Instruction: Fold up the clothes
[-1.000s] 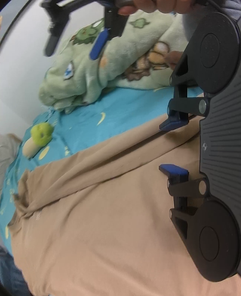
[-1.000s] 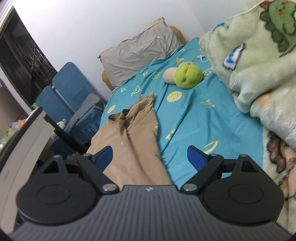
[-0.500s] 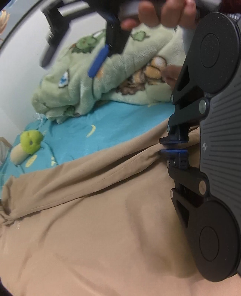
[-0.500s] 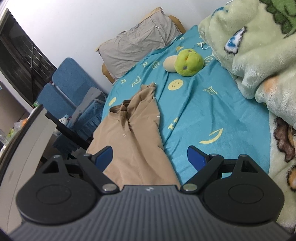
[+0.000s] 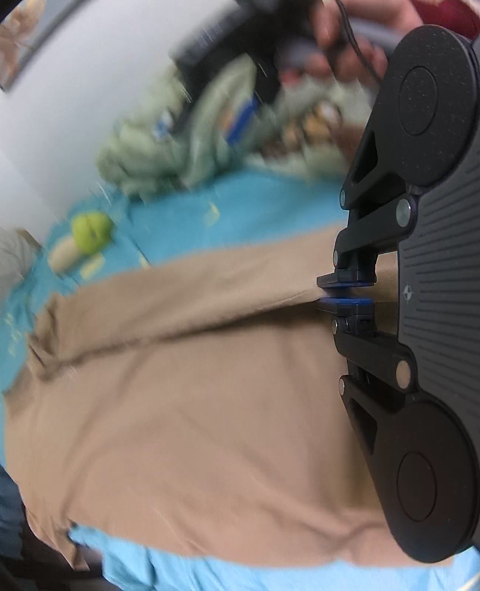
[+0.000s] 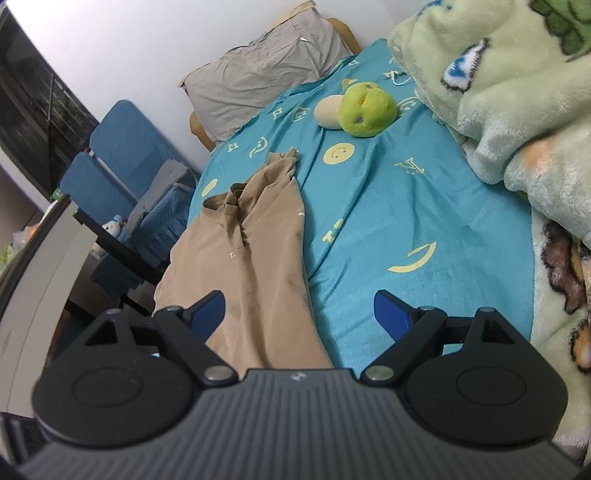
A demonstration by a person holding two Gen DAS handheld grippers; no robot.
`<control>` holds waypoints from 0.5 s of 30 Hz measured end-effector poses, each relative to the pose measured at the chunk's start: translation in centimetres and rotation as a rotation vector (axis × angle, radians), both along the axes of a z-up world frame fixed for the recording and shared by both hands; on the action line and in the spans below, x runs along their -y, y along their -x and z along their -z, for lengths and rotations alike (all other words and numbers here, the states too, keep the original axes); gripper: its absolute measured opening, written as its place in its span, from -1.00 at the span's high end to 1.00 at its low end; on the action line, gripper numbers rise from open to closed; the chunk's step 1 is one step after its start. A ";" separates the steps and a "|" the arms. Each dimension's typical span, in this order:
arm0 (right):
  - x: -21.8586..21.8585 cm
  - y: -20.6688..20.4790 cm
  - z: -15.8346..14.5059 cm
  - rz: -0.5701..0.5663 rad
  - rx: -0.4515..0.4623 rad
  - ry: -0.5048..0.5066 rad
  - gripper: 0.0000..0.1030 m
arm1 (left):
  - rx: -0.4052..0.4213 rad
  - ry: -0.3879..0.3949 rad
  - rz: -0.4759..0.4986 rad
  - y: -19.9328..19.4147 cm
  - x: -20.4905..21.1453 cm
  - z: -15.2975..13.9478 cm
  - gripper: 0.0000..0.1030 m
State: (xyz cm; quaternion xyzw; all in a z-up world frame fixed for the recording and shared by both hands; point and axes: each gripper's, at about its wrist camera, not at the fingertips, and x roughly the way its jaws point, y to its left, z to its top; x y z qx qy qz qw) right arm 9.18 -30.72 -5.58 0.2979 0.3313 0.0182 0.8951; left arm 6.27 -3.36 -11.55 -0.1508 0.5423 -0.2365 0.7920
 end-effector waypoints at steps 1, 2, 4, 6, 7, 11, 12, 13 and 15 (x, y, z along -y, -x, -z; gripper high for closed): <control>-0.2 0.0 -0.1 -0.004 0.002 0.012 -0.72 | 0.013 -0.061 0.019 0.0 0.3 0.6 0.89; -0.4 0.1 -0.1 -0.009 0.004 0.024 -0.72 | 0.016 -0.107 0.028 -0.1 0.4 1.2 0.88; -0.8 0.2 -0.3 -0.018 0.011 0.054 -0.72 | -0.016 -0.098 0.006 -0.4 -0.2 2.2 0.88; -1.2 0.3 -0.5 -0.029 0.020 0.084 -0.72 | 0.004 -0.080 -0.002 -0.4 -0.5 1.8 0.86; -1.4 0.4 -0.6 -0.035 0.026 0.094 -0.72 | 0.033 -0.081 -0.003 -0.2 -0.6 1.4 0.77; -2.4 0.6 -1.3 -0.064 0.057 0.140 -0.72 | 0.149 -0.077 -0.005 1.1 -0.8 -0.4 0.21; -2.7 0.7 -1.4 -0.072 0.065 0.152 -0.72 | 0.178 -0.078 -0.016 1.5 -0.9 -0.8 0.10; -2.9 0.8 -1.6 -0.079 0.073 0.164 -0.72 | 0.206 -0.077 -0.027 1.8 -1.0 -1.2 -0.02; -3.6 0.9 -1.8 -0.093 0.085 0.187 -0.72 | 0.249 -0.058 -0.056 2.2 -1.3 -2.0 -0.04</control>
